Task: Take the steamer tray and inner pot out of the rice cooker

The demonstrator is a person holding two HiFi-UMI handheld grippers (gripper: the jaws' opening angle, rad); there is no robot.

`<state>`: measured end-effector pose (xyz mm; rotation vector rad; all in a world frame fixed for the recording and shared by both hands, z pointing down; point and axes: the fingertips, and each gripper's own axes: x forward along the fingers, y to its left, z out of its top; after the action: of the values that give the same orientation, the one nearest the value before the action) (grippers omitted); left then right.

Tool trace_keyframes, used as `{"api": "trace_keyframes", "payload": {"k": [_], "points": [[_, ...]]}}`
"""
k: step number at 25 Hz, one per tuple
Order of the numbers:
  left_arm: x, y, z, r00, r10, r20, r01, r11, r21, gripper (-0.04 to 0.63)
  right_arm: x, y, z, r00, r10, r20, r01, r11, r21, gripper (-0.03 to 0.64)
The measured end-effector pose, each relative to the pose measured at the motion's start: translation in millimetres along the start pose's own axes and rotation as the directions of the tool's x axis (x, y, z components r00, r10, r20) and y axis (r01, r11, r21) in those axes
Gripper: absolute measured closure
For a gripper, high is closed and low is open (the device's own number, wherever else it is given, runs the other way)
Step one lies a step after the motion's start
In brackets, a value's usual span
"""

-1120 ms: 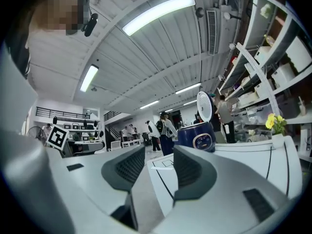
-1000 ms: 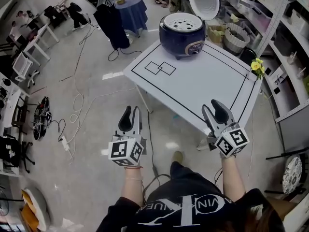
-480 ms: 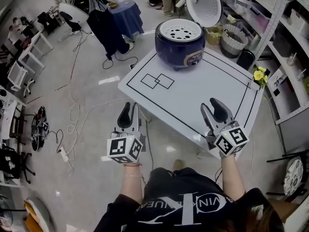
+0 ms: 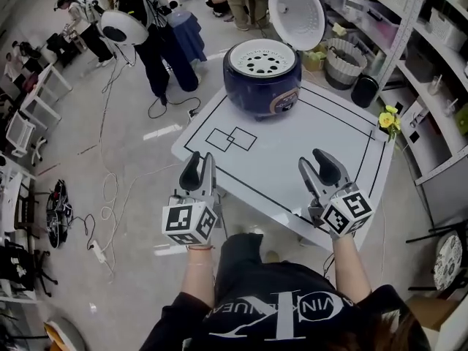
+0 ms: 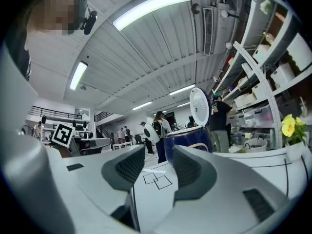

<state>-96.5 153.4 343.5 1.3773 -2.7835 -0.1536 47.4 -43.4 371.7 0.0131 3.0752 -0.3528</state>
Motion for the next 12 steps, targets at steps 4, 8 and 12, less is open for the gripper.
{"api": "trace_keyframes", "payload": {"k": [4, 8, 12], "points": [[35.2, 8.6, 5.7, 0.999, -0.044, 0.004, 0.045, 0.999, -0.009, 0.508, 21.5, -10.9, 4.5, 1.000, -0.024, -0.002, 0.024, 1.000, -0.011, 0.453], [86.0, 16.8, 13.6, 0.993, -0.121, 0.001, 0.121, 0.993, -0.004, 0.508, 52.0, -27.9, 15.9, 0.997, -0.080, 0.017, 0.080, 0.997, -0.006, 0.453], [135.0, 28.2, 19.4, 0.982, -0.188, -0.016, 0.188, 0.982, 0.001, 0.508, 87.6, -44.5, 23.2, 0.991, -0.130, 0.031, 0.130, 0.992, 0.010, 0.453]]}}
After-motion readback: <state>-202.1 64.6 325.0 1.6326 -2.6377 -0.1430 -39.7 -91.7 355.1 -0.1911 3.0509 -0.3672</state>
